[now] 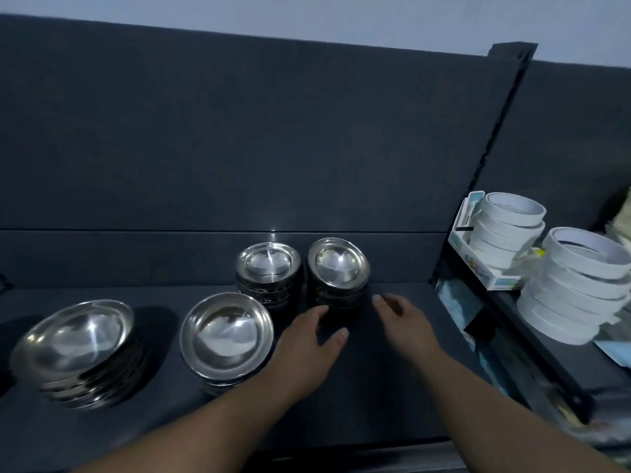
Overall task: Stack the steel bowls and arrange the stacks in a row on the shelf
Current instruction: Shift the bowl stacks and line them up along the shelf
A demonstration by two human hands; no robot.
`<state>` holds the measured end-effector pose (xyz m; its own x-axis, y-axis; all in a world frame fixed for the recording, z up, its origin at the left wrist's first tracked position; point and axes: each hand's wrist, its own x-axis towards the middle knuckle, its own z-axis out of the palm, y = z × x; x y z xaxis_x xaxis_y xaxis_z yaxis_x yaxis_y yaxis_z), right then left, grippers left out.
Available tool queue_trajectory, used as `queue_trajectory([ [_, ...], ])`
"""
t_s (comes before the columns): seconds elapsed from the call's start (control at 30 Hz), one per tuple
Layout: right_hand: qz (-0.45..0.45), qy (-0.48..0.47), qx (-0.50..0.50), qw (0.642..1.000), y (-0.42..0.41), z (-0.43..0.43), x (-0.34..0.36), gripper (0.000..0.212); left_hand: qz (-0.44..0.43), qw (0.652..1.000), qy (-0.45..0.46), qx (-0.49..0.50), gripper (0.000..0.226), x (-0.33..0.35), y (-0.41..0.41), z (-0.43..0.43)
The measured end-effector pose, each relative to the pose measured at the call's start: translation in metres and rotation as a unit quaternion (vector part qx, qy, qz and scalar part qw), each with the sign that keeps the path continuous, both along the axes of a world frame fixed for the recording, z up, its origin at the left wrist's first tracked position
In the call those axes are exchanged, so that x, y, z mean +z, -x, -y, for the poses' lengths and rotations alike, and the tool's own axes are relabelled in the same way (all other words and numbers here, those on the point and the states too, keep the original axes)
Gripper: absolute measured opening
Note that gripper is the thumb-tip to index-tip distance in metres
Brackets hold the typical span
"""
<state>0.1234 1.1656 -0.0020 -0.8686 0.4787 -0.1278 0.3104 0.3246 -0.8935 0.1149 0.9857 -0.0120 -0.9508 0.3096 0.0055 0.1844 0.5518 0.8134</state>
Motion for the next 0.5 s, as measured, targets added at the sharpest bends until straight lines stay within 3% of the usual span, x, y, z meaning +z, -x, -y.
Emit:
queue_trajectory([
  [0.13, -0.005, 0.034, 0.013, 0.999, 0.030, -0.027, -0.010, 0.044, 0.026, 0.997, 0.006, 0.069, 0.058, -0.010, 0.015, -0.036],
  [0.27, -0.002, 0.079, 0.036, 0.996, 0.063, -0.035, -0.020, 0.050, 0.079, 0.973, -0.107, 0.189, 0.061, -0.008, 0.030, -0.057],
  [0.5, 0.028, 0.170, 0.093, 0.981, 0.095, -0.026, -0.030, 0.059, 0.187, 0.911, -0.272, 0.249, 0.113, -0.026, 0.061, -0.062],
])
